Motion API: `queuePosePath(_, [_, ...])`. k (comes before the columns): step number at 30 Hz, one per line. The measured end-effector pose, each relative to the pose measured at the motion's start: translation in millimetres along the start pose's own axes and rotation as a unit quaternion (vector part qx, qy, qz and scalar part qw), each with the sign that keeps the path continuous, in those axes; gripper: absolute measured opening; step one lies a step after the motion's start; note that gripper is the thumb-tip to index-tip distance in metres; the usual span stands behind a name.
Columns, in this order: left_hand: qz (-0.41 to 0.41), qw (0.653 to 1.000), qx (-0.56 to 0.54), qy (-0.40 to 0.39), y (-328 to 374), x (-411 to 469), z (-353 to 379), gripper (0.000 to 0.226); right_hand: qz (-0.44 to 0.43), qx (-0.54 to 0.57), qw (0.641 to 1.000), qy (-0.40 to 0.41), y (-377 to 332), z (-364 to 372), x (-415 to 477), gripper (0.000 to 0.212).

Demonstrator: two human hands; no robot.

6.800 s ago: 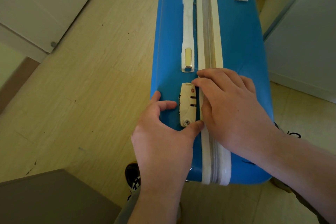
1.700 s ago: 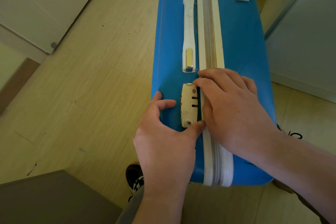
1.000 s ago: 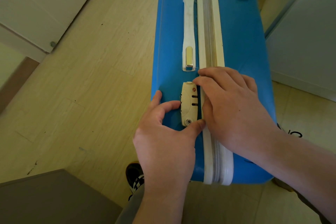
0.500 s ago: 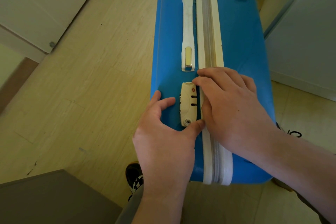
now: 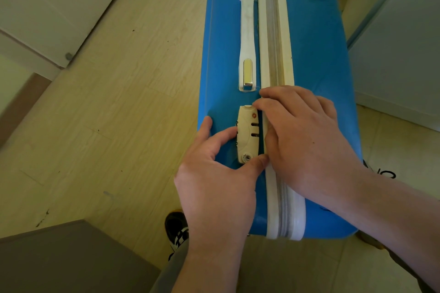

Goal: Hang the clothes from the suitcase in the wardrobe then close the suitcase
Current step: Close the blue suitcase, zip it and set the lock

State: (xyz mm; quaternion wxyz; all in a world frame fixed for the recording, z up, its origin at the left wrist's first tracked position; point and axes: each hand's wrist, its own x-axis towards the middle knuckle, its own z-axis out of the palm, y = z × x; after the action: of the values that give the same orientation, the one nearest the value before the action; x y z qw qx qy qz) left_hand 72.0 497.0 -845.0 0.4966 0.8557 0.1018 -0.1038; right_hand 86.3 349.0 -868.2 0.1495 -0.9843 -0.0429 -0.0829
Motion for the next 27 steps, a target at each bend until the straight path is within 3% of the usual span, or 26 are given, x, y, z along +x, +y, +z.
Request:
queuePosePath(8, [-0.013, 1.000, 0.010, 0.017, 2.9, 1.3, -1.1, 0.061, 0.000, -0.002, 1.000, 0.003, 0.7, 2.0, 0.0, 0.049])
queuePosePath(27, [-0.001, 0.999, 0.051, 0.015, 0.2, 0.5, -3.2, 0.045, -0.004, -0.003, 1.000, 0.015, 0.3, 2.5, 1.0, 0.044])
